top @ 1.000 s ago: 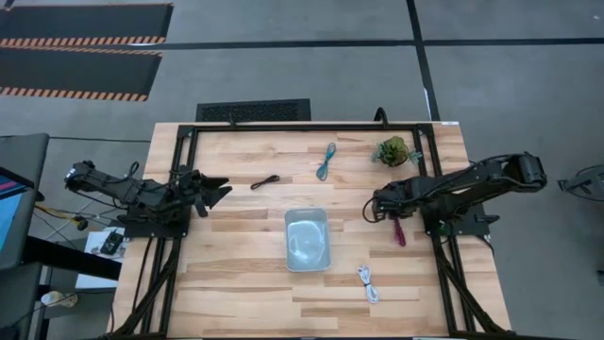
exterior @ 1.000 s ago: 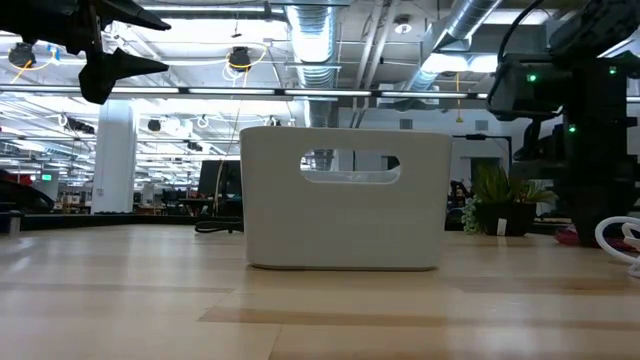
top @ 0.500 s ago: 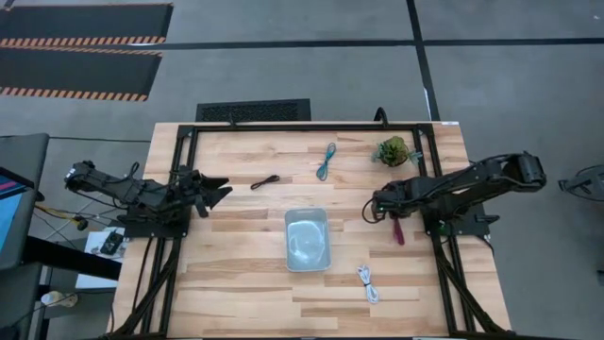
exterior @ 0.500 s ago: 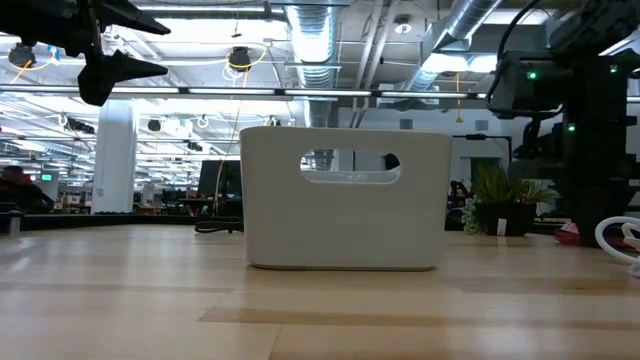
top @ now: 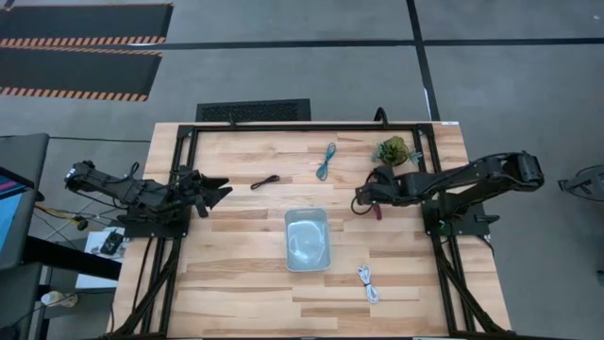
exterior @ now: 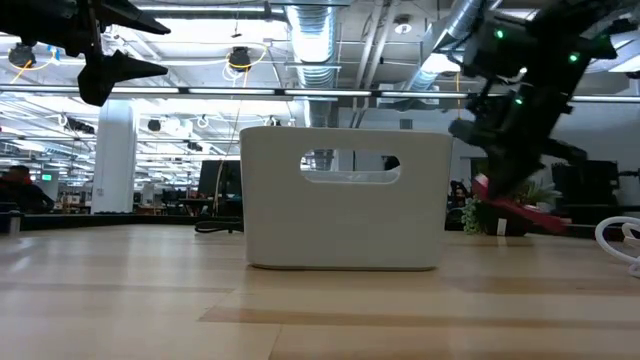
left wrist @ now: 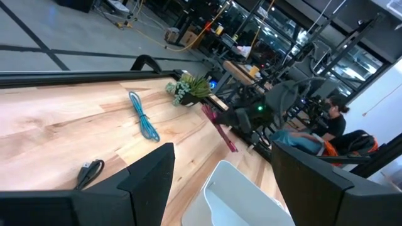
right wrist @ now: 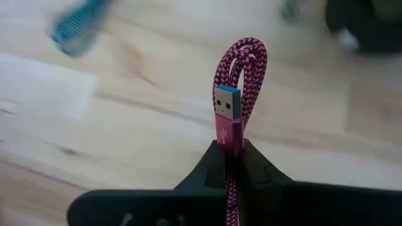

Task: Pick and place USB-C Cables
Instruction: Put the pink charger cable into the gray bin

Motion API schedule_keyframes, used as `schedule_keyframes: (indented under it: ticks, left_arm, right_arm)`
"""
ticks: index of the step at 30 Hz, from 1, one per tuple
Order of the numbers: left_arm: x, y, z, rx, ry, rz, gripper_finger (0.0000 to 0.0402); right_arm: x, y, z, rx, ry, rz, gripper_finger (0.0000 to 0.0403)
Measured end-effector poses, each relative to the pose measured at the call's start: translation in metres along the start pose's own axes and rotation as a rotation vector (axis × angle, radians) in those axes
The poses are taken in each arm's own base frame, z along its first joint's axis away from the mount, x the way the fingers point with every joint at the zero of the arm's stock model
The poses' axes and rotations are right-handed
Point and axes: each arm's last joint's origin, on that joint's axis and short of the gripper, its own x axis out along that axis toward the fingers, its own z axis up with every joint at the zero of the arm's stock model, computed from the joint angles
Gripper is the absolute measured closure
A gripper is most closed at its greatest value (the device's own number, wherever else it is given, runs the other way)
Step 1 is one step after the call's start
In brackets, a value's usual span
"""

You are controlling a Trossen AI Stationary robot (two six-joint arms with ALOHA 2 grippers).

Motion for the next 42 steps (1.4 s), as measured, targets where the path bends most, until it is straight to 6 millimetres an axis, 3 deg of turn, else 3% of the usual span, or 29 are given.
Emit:
schedule_keyframes:
  ticks: [12,19,22,32,42]
  left_arm:
    - [0.0,-0.002,0.002,0.066,-0.007,-0.03,0.015]
    - [0.002,-0.019,0.012,0.104,-0.065,-0.234,0.015]
    - [0.008,-0.029,0.012,0.149,-0.075,-0.305,0.015]
    - [0.041,-0.045,-0.013,0.247,-0.04,-0.267,0.015]
    - [0.066,-0.077,-0.015,0.285,-0.026,-0.372,0.015]
  right_arm:
    - [-0.034,0.051,0.02,-0.095,-0.254,0.305,0.0392]
    - [-0.06,0.076,0.02,-0.143,-0.398,0.543,0.0393]
    - [-0.073,0.085,0.018,-0.188,-0.471,0.633,0.0388]
    - [-0.104,0.095,0.004,-0.28,-0.662,0.699,0.0387]
    - [-0.102,0.121,-0.022,-0.289,-0.757,0.823,0.0386]
